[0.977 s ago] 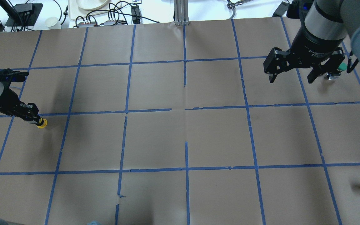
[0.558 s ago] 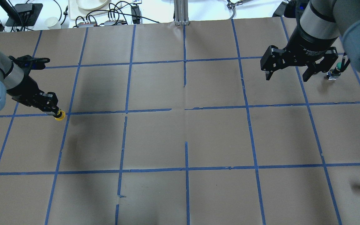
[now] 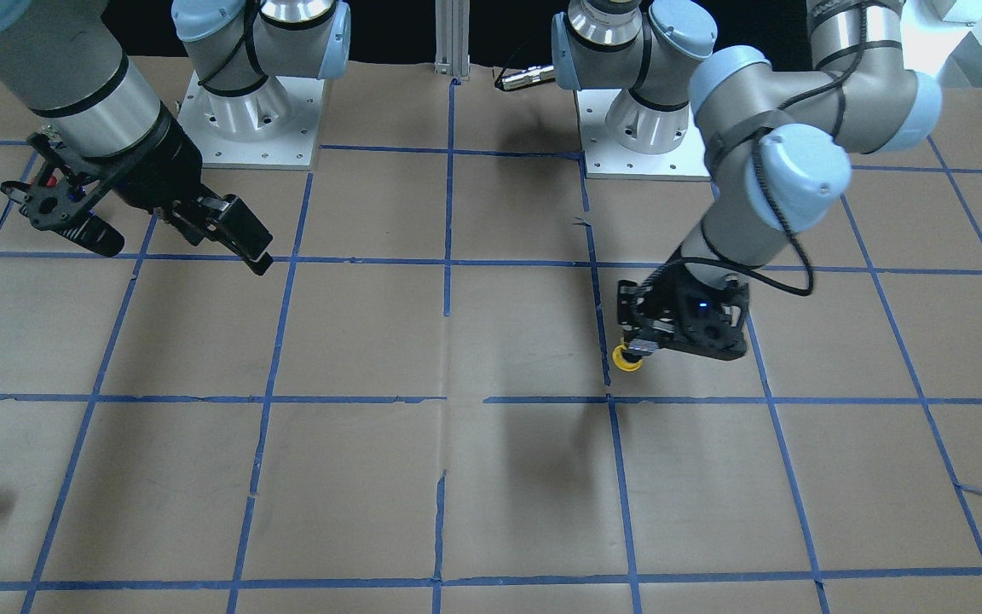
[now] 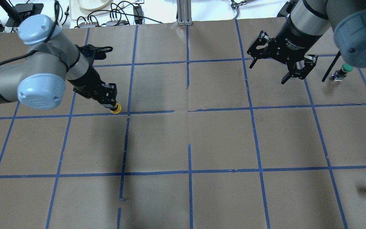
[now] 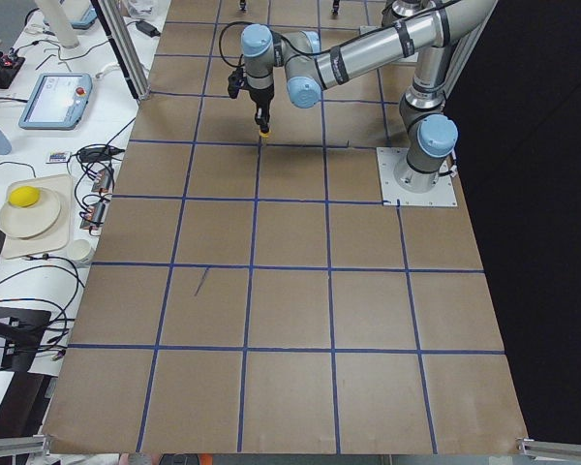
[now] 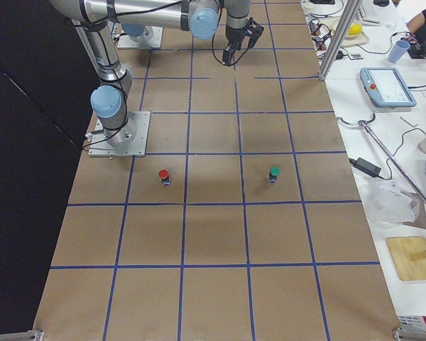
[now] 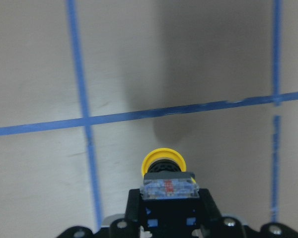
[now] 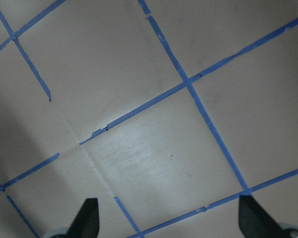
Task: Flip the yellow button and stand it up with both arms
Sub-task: 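Carry the yellow button to table center with left gripper while right gripper approaches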
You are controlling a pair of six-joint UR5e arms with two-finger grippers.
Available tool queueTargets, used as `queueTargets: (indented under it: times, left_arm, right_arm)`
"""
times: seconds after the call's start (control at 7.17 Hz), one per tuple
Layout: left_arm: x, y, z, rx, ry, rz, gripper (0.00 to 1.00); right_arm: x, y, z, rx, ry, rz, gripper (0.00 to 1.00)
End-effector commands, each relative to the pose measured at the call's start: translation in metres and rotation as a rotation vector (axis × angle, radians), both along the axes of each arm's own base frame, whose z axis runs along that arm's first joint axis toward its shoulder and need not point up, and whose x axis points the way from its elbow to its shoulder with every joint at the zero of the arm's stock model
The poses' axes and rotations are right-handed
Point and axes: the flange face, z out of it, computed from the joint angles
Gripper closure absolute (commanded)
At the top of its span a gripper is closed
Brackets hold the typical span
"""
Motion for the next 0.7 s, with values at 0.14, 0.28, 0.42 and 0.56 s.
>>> queueTargets:
  times: [0.14, 0.28, 0.42, 0.56]
  left_arm:
    - [-0.169, -0.009, -0.026, -0.028, 0.002, 0.111, 0.89]
    - [-0.198, 0.004, -0.033, -0.014, -0.039, 0.088, 0.89]
    - [-0.207, 0.009, -0.037, -0.010, -0.052, 0.098, 0.89]
    - [-0.218, 0.013, -0.038, 0.013, -0.011, 0.149, 0.89]
  right_arm:
    - [-0.015, 0.000, -0.012, 0.158, -0.229, -0.242, 0.00]
    - [-0.045, 0.001, -0.010, 0.201, -0.280, -0.319, 0.00]
    - [-0.051, 0.002, -0.008, 0.214, -0.304, -0.341, 0.00]
    - [-0.053, -0.001, -0.014, 0.219, -0.292, -0.337, 0.00]
